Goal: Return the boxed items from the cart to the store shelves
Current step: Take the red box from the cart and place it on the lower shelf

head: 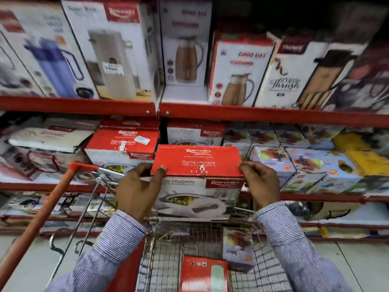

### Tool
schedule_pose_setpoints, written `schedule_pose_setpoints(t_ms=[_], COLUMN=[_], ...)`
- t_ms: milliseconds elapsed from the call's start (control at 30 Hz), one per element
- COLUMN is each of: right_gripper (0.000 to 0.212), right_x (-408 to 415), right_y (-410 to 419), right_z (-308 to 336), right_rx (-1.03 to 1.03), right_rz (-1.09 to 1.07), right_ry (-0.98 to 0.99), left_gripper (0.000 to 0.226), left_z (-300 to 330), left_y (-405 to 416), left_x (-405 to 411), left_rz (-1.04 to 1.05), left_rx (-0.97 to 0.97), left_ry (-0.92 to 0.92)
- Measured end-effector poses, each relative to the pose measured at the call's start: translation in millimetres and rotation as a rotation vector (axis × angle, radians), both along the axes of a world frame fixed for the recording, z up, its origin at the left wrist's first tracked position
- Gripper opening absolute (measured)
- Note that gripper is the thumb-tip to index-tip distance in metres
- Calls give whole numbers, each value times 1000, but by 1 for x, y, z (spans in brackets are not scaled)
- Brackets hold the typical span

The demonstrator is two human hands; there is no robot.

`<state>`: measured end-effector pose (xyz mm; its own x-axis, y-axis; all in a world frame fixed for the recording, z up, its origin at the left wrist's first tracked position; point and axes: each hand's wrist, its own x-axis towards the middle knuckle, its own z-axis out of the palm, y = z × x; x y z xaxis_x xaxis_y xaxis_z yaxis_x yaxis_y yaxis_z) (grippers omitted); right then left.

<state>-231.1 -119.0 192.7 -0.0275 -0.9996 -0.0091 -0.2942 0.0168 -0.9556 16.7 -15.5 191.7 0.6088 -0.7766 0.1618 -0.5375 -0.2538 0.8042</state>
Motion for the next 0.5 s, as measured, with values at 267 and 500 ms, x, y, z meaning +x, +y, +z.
schedule_pose_setpoints(t_ms=[267, 500], right_gripper=[29, 33], right_x=[-1, 12], right_y=[-40, -68], right_z=[5, -33], right_rx=[-74, 9], right_rz=[96, 109], right_ry=[76, 137], left_gripper=[35, 48], left_z=[18, -19], left_y=[-40, -75], left_x=[-6, -3], left_rz=[-23, -111], left_rx=[-11, 87], left_ry=[-39, 47])
